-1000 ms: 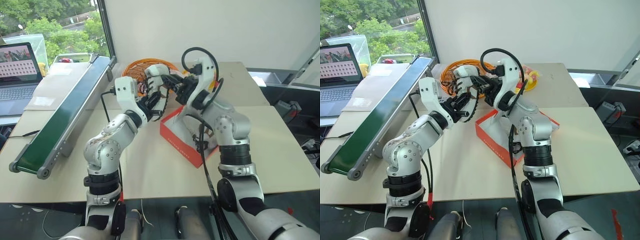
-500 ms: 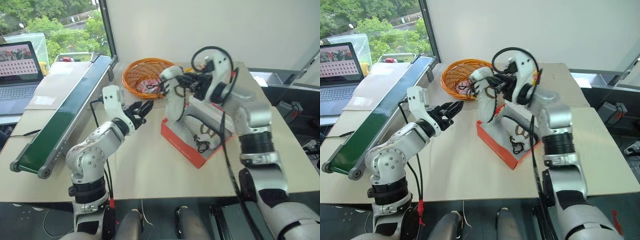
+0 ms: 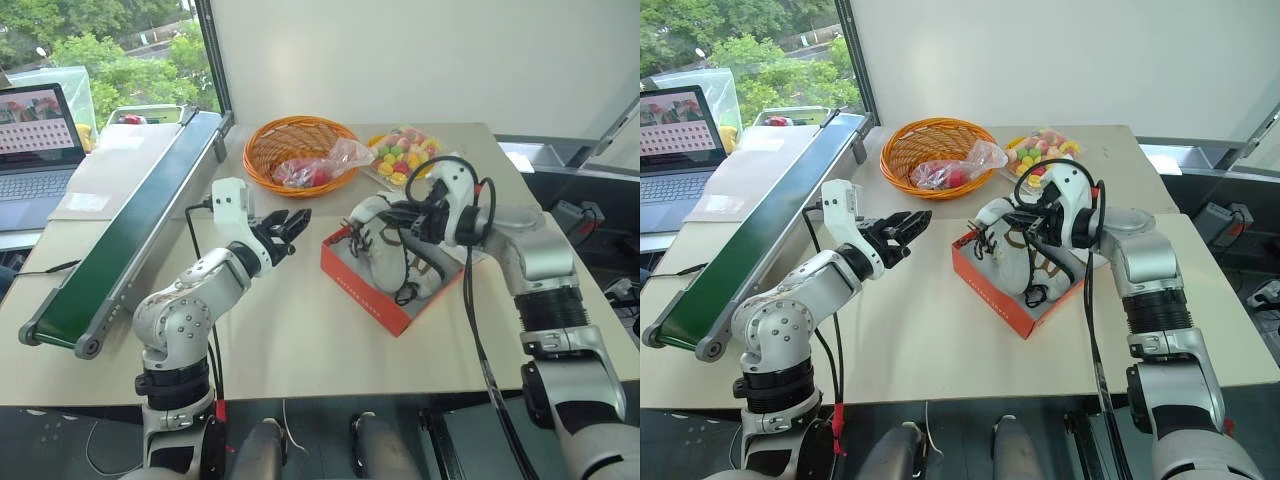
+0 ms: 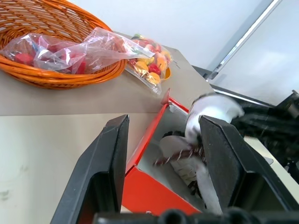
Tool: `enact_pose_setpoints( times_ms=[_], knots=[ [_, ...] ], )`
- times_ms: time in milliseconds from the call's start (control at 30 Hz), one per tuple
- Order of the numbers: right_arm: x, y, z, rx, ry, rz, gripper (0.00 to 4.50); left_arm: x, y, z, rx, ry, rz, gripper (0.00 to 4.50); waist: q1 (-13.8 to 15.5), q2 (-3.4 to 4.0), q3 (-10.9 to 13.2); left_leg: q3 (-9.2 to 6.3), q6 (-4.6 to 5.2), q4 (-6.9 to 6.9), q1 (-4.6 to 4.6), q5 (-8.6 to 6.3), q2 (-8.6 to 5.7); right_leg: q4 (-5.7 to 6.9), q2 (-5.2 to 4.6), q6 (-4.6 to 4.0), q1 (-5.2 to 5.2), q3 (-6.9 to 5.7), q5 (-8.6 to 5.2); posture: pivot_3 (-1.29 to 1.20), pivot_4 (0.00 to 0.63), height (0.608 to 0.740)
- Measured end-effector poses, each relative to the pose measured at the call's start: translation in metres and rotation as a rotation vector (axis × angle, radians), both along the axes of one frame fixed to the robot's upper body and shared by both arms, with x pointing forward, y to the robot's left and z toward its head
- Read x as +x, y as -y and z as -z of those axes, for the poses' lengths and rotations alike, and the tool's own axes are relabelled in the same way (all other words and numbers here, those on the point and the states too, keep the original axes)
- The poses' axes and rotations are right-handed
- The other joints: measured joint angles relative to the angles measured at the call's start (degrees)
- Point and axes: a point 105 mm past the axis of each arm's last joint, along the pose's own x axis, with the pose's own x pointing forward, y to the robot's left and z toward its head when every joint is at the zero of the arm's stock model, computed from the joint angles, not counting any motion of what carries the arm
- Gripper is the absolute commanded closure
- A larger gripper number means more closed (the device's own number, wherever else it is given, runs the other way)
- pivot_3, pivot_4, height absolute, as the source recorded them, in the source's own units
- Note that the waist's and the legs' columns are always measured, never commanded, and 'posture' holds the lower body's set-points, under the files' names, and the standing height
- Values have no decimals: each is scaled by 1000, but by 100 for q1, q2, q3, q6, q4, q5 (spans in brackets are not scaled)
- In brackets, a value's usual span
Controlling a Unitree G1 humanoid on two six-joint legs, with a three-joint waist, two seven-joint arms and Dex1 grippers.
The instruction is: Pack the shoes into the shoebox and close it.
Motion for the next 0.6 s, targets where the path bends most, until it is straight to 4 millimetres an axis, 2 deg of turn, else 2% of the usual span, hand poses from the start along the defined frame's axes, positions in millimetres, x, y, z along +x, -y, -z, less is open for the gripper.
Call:
enact_pose_setpoints(
  times_ms=[233, 467, 600],
  knots=[
    [-3, 0, 14, -43, -10, -21, 3932, 0, -2, -2, 7, 4, -3, 1956, 15, 0, 0, 0, 0, 0, -1, 0, -1, -3, -1, 1, 0, 0, 0, 0, 150, 740],
    [-10, -11, 30, -177, 6, -119, 3932, 1, -2, -1, 10, 1, -12, 1956, 10, 0, 0, 0, 0, 1, 1, 0, -1, -3, -1, 1, 2, 0, 0, 0, 150, 740],
    [-11, -10, 45, -252, -6, -157, 3932, 0, -4, -3, 18, 9, -20, 1956, 10, 0, 0, 0, -1, 1, 1, 0, -1, -3, -1, 2, 2, 0, 1, 0, 150, 740]
  ],
)
